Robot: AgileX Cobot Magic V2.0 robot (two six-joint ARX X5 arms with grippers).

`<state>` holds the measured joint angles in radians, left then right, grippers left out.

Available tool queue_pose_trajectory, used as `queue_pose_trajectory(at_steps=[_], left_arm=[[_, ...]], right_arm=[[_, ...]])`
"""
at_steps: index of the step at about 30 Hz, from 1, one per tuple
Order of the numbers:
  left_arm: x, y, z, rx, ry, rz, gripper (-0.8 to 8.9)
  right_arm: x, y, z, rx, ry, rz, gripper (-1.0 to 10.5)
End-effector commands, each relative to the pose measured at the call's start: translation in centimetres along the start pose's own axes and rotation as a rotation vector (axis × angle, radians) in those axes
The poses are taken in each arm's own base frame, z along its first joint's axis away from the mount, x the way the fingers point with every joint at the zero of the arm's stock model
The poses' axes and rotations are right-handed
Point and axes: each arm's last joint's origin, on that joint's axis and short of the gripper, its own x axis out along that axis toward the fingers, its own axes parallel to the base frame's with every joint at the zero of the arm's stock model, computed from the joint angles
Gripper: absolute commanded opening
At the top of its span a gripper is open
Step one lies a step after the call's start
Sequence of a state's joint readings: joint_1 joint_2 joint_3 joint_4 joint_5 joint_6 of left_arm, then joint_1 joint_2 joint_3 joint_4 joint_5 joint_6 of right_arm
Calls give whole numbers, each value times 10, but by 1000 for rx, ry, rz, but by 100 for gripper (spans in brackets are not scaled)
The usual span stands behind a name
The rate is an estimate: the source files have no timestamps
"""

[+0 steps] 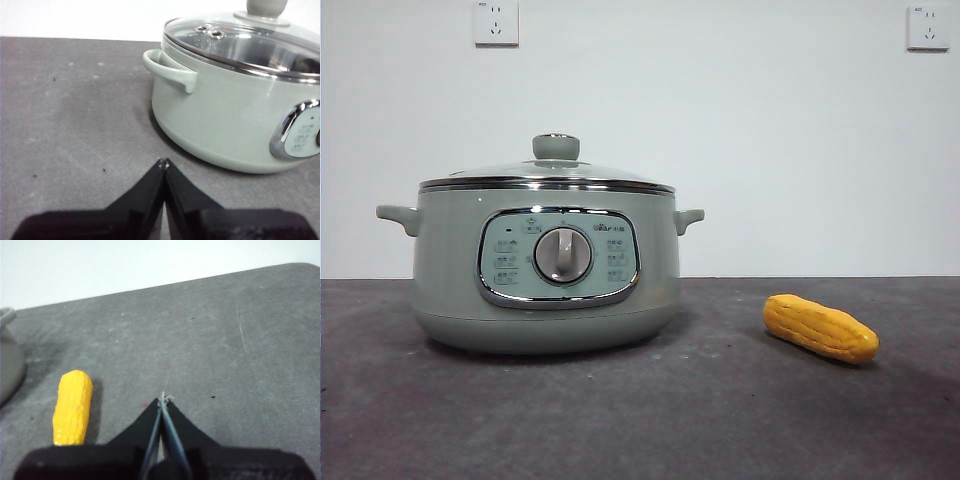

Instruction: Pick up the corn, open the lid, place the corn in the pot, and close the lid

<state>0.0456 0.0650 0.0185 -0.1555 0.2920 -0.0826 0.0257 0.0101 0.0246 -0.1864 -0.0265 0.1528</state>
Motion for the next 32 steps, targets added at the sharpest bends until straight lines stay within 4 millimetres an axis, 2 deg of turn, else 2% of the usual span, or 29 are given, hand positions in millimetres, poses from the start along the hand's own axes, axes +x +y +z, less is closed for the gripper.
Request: queue_pose_trajectory(at_steps=[1, 6, 13, 19, 32], left_arm=[[0, 0, 0, -119, 6, 0, -6], [-8, -3, 15, -184, 21, 3, -6], [-26, -13, 54, -180, -2, -34, -6], [-47, -24, 90, -171, 43, -81, -6], [-78, -44, 149, -122, 186, -263, -6]], right_arm=[[0, 0, 0, 72, -3, 3, -9], [-7, 4, 17, 155, -32, 44, -9], [-24, 13, 60, 203, -71, 115, -10], [-40, 22, 100, 202, 79, 194, -10], [-69, 41, 180, -31, 431, 351, -10]])
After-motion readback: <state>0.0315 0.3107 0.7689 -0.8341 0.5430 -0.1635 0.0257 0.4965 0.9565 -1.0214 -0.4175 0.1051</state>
